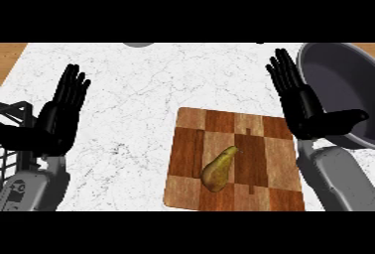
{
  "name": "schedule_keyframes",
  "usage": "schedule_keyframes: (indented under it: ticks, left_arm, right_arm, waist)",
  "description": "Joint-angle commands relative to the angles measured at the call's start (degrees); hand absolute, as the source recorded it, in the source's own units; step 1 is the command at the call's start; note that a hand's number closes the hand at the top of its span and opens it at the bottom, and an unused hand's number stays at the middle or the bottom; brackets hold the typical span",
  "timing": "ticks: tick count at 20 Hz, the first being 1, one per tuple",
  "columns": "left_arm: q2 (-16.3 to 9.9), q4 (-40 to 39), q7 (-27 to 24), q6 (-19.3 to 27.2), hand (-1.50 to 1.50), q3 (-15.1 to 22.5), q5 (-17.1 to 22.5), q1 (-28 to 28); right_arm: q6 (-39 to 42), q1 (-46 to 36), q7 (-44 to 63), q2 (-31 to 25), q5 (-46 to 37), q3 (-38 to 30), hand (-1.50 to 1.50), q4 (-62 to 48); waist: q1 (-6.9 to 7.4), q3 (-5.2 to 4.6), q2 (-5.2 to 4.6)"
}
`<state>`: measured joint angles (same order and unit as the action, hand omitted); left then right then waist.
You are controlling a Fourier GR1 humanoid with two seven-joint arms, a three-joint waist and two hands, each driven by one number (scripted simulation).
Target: Pick the pear from the cutting board and place it in the pot
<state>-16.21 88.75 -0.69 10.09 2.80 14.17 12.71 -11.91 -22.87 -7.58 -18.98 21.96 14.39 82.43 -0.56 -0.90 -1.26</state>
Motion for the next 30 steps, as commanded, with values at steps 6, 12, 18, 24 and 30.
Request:
schedule_keyframes:
  ticks: [6,12,18,24,30]
  left_arm:
    - [-4.40,-1.66,4.23,3.87,0.00,-4.68,-2.79,-0.91]
    - [-2.85,0.28,8.37,4.38,0.00,-3.58,-2.09,-1.62]
    - [-2.18,1.48,11.99,3.93,0.00,-3.56,-2.59,0.79]
    - [-2.14,3.82,12.09,4.30,0.00,-2.47,-3.46,-1.89]
    - [-3.14,3.37,12.54,2.03,0.00,-3.17,-2.11,-0.27]
  right_arm:
    - [-14.72,5.57,3.15,-10.03,-16.28,-2.47,1.50,-1.52]
    - [-29.24,19.74,1.26,-10.60,-32.11,4.36,-1.50,4.55]
    - [-26.01,21.66,15.53,-14.76,-43.69,8.75,-1.50,21.28]
    - [-7.57,17.97,38.77,-22.15,-44.28,13.78,-1.50,29.95]
    - [7.40,8.32,57.38,-18.73,-46.27,23.70,-1.50,29.70]
  waist:
    - [-0.06,0.81,1.70]
    - [-0.84,0.86,1.76]
    - [-0.08,0.83,1.41]
    - [0.45,0.59,1.64]
    - [2.36,0.55,1.23]
